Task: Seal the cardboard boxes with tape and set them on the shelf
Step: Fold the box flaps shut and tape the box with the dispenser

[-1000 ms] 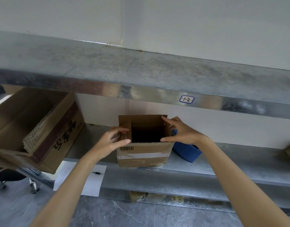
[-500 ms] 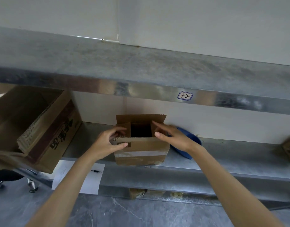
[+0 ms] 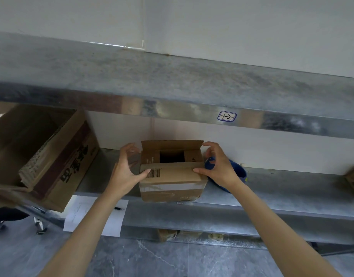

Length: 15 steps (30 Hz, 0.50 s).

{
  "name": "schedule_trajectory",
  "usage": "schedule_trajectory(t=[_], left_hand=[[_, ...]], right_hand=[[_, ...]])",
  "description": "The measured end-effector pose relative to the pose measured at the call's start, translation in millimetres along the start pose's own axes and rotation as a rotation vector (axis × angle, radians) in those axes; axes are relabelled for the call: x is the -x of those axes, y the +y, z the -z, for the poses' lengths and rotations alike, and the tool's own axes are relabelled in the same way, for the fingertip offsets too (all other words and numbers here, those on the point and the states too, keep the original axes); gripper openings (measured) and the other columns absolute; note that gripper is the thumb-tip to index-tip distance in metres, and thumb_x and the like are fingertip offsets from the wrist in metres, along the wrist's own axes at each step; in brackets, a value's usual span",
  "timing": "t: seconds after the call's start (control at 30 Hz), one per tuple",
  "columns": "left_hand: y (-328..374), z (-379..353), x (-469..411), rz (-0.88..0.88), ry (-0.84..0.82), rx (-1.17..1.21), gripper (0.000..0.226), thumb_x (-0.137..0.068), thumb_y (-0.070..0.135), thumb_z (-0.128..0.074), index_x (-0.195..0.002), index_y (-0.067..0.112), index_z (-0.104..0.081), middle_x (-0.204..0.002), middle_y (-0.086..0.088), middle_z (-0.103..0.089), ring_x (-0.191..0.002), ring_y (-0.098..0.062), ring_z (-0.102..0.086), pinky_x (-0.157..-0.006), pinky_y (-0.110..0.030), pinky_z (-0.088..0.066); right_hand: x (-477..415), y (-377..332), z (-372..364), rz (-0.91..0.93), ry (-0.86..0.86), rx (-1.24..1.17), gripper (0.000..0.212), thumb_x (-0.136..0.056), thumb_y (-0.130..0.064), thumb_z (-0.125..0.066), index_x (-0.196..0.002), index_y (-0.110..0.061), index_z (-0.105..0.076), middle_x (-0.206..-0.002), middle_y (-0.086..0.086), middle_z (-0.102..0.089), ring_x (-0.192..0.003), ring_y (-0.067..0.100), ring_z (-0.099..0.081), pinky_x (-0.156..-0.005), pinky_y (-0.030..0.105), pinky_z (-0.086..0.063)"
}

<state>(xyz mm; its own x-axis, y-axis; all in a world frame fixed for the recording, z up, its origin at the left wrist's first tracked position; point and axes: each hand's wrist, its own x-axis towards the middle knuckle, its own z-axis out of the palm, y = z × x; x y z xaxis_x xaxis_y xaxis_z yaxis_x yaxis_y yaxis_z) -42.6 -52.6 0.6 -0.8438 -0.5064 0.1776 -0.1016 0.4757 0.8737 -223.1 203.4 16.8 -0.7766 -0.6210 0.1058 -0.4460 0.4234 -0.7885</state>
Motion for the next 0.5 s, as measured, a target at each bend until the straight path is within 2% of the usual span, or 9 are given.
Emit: schedule_trajectory(t=[0.07,0.1,0.17,0.2,0.3,0.37,0.43,0.5], left_hand=[[2,1,-2,-0.014,-0.036,0.014,0.101,-0.073,0.014,-0.087,-0.149,0.036,-0.025,-0.148,0.025,-0.031,-0.131,0.004,-0.04,-0.11,-0.032,-0.039],[3,0,-3,-0.02,-0.062,0.022,0.105,-0.074,0.013,-0.087,-0.151,0.04,-0.021,-0.147,0.032,-0.027,-0.132,0.005,-0.038,-0.11,-0.032,-0.037],[3,0,-5,-0.027,-0.097,0.028,0.107,-0.076,0.009,-0.084,-0.152,0.043,-0.018,-0.138,0.045,-0.03,-0.132,0.009,-0.038,-0.109,-0.032,-0.037],[2,-1,-5,-0.032,-0.103,0.03,0.102,-0.077,0.007,-0.083,-0.152,0.041,-0.022,-0.133,0.045,-0.035,-0.13,0.012,-0.039,-0.108,-0.032,-0.038],[1,-5,-8,-0.102,-0.103,0.024,0.065,-0.081,0.0,-0.077,-0.134,0.027,-0.053,-0.13,0.02,-0.048,-0.123,0.012,-0.045,-0.107,-0.037,-0.047],[2,-10,-10,-0.144,-0.096,-0.005,0.044,-0.082,-0.001,-0.075,-0.119,0.02,-0.064,-0.125,0.012,-0.05,-0.118,0.01,-0.049,-0.107,-0.032,-0.047],[2,-16,-14,-0.163,-0.085,-0.015,0.036,-0.082,-0.001,-0.075,-0.113,0.016,-0.067,-0.122,0.006,-0.052,-0.117,0.009,-0.051,-0.106,-0.024,-0.045],[1,-20,-18,-0.18,-0.08,-0.03,0.033,-0.082,-0.001,-0.075,-0.11,0.014,-0.068,-0.121,0.002,-0.053,-0.117,0.009,-0.051,-0.103,-0.014,-0.044]], right_hand=[[-1,2,-1,0.019,0.033,-0.018,0.094,-0.066,-0.03,-0.091,-0.138,-0.043,-0.031,-0.128,-0.008,-0.042,-0.111,0.013,-0.051,-0.093,0.029,-0.051],[-1,2,0,0.024,0.02,-0.041,0.101,-0.066,-0.029,-0.091,-0.142,-0.046,-0.026,-0.136,-0.012,-0.037,-0.118,0.009,-0.048,-0.095,0.024,-0.048],[-1,0,0,0.024,-0.039,-0.08,0.106,-0.07,-0.024,-0.089,-0.147,-0.046,-0.02,-0.146,-0.017,-0.032,-0.127,0.002,-0.042,-0.1,0.018,-0.041],[-1,-1,0,0.031,-0.072,-0.073,0.101,-0.074,-0.022,-0.086,-0.149,-0.044,-0.022,-0.147,-0.017,-0.034,-0.128,0.001,-0.041,-0.102,0.02,-0.04],[0,2,-2,0.085,-0.123,0.049,0.063,-0.085,-0.022,-0.077,-0.139,-0.033,-0.047,-0.132,-0.011,-0.042,-0.121,0.007,-0.046,-0.106,0.033,-0.043],[2,4,-3,0.085,-0.108,0.058,0.043,-0.088,-0.024,-0.073,-0.129,-0.029,-0.058,-0.126,-0.01,-0.041,-0.116,0.009,-0.048,-0.104,0.032,-0.042],[5,6,-4,0.053,-0.08,0.051,0.035,-0.09,-0.031,-0.07,-0.124,-0.027,-0.061,-0.124,-0.012,-0.042,-0.117,0.008,-0.048,-0.104,0.029,-0.041],[6,7,-6,0.039,-0.063,0.134,0.037,-0.09,-0.044,-0.065,-0.122,-0.025,-0.062,-0.124,-0.014,-0.043,-0.117,0.009,-0.049,-0.099,0.031,-0.044]])
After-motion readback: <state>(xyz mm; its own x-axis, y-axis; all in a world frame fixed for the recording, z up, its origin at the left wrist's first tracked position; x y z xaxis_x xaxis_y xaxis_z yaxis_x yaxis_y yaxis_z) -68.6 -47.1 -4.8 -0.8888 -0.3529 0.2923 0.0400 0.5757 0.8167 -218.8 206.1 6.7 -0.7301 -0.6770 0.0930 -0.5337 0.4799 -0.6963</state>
